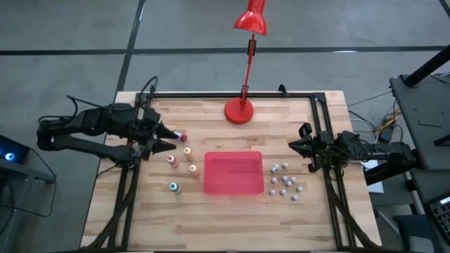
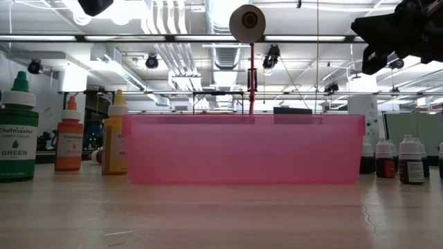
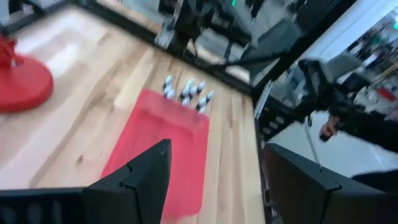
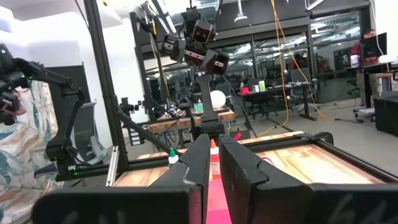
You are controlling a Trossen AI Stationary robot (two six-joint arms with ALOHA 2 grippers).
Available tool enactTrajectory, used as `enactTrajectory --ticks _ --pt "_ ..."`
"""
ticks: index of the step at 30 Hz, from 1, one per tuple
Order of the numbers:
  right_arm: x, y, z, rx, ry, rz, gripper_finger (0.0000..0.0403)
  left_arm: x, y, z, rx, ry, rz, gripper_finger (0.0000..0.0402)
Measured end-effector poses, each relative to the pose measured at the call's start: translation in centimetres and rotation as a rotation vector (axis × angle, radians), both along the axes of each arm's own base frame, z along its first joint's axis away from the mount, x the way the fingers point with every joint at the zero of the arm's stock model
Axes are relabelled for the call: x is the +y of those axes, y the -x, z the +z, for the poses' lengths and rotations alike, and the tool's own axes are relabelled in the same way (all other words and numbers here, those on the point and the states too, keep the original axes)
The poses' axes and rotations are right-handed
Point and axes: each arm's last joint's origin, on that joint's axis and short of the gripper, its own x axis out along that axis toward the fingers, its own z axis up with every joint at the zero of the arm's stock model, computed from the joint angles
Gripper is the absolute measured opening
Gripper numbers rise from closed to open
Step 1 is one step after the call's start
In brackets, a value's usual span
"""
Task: Pick & Place food coloring
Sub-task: Put the top large yellow food coloring bottle into the red bin
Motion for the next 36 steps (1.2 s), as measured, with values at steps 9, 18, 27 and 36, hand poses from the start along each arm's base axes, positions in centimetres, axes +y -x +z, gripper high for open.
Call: enactTrajectory --ticks 9,18,27,36 --pt "0.0 0.0 -0.1 0.009 0.0 0.0 0.0029 0.1 0.2 1.8 0.146 -0.051 0.015 0.0222" --pt "0.0 -0.1 -0.3 0.036 0.0 0.0 0.0029 0.3 -1.0 2.5 0.275 -0.114 0.061 0.0222" --pt "0.0 -0.1 -0.3 0.035 0.0 0.0 0.0029 0.5 -3.0 1.0 0.445 -0.162 0.096 0.0222" --pt "0.0 -0.1 -0.3 0.035 0.0 0.0 0.0029 0.5 -6.0 -1.3 0.602 -0.219 0.057 0.0222"
